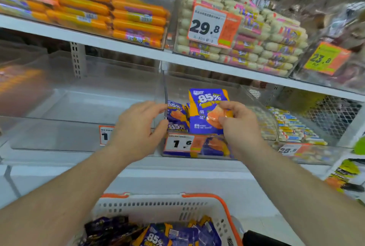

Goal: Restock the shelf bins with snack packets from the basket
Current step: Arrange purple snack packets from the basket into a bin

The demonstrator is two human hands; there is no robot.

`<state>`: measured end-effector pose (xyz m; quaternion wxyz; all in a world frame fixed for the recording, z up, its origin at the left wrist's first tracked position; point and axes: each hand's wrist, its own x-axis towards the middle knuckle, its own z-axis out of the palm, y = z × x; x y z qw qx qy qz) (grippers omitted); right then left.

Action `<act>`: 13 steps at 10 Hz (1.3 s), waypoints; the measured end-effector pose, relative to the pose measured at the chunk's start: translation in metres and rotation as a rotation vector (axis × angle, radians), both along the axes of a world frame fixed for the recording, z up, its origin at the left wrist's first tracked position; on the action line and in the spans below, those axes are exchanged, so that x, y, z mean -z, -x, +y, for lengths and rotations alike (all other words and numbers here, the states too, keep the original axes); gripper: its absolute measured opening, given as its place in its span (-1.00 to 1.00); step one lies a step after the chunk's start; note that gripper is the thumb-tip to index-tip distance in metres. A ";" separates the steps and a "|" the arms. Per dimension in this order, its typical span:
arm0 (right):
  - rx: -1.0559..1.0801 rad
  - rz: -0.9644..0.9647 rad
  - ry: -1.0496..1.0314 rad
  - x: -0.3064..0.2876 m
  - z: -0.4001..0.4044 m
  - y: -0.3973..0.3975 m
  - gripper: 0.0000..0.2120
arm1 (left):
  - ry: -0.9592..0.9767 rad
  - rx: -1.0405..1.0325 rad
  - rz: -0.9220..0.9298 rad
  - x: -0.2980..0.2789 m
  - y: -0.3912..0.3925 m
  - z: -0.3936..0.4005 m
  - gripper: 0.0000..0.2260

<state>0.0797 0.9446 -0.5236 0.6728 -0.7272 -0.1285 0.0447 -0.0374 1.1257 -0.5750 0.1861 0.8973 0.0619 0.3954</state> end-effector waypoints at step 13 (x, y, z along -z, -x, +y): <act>-0.302 -0.284 1.103 0.071 0.155 -0.140 -0.57 | -0.198 -0.314 0.141 0.033 -0.022 -0.003 -0.59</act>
